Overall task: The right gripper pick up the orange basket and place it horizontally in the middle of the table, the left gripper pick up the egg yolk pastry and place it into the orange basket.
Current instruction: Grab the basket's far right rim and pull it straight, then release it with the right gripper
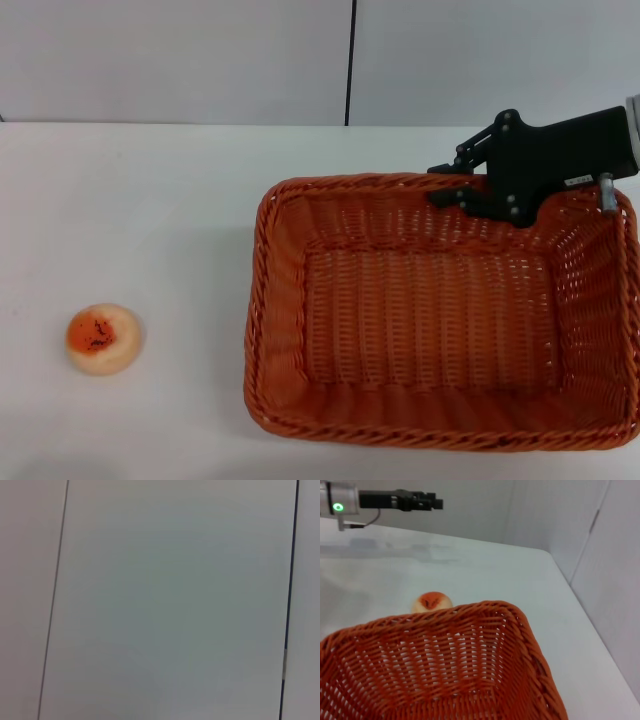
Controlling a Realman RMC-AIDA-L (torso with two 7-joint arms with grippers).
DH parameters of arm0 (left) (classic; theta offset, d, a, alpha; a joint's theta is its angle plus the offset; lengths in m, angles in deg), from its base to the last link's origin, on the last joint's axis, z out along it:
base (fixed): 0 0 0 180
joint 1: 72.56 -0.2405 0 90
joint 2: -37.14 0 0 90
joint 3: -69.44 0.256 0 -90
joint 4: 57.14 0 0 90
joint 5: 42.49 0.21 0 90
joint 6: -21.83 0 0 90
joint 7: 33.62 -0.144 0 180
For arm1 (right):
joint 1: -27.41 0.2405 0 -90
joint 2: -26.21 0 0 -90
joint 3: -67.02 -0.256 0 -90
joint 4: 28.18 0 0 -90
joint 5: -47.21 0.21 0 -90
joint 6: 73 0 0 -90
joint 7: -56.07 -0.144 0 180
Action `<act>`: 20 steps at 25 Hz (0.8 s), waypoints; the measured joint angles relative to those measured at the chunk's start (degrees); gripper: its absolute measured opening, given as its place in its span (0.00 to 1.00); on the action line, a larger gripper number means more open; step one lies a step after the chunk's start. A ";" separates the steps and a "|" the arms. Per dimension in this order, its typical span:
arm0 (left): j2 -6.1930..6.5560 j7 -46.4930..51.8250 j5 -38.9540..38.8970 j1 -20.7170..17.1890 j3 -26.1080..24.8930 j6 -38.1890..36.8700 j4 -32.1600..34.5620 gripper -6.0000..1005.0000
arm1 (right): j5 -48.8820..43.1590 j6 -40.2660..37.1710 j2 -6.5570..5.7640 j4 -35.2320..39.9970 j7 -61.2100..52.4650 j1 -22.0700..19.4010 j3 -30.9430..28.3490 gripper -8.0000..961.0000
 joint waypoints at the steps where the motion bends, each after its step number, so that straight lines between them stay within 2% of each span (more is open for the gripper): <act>1: -0.01 -0.03 0.00 -0.01 0.00 -0.01 -0.01 0.76 | 0.00 0.45 0.15 0.05 0.00 -0.25 -0.01 0.18; 5: -0.05 -0.10 0.09 -0.01 0.17 -0.09 -0.21 0.76 | 0.15 1.36 0.42 0.17 0.71 -1.03 0.04 0.18; 10: -0.12 -0.22 0.22 -0.06 0.25 -0.23 -0.45 0.76 | 0.15 1.94 1.48 0.19 3.11 -1.50 0.08 0.19; 20: -0.22 -0.27 0.31 -0.24 0.44 -0.22 -0.63 0.75 | 0.09 3.66 1.70 0.50 3.17 -1.76 0.05 0.23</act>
